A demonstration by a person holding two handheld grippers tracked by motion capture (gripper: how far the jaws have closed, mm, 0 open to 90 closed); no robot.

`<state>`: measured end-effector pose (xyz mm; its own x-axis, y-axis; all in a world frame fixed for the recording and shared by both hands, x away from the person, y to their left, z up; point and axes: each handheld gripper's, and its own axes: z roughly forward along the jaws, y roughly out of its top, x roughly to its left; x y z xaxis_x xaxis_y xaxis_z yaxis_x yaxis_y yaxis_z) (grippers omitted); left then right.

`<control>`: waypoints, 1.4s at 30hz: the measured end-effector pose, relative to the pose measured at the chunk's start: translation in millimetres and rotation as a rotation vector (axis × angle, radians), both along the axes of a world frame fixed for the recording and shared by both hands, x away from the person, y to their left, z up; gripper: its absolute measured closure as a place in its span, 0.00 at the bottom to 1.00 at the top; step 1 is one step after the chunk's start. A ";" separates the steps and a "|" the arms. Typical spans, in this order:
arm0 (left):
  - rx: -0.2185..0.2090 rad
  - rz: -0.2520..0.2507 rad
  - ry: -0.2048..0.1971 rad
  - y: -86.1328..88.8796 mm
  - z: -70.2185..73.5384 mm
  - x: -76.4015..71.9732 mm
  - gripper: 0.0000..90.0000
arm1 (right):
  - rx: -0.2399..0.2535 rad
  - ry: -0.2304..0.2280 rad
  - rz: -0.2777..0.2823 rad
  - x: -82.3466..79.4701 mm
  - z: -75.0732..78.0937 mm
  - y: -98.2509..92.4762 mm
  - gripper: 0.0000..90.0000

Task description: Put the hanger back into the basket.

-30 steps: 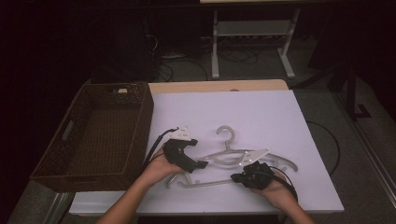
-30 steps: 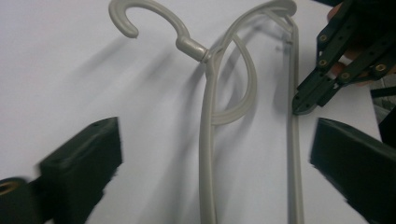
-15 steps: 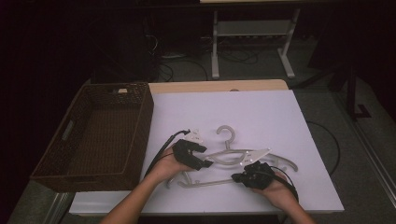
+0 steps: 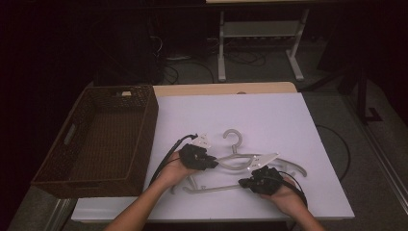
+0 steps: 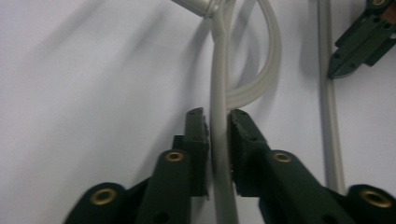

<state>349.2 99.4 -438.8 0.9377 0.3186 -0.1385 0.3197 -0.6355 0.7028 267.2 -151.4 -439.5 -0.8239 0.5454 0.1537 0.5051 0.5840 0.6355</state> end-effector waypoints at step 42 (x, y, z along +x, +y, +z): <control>0.000 0.089 -0.080 19.8 62.7 4.2 0.92 | 0.253 -0.162 -0.096 -6.7 34.4 -28.6 0.40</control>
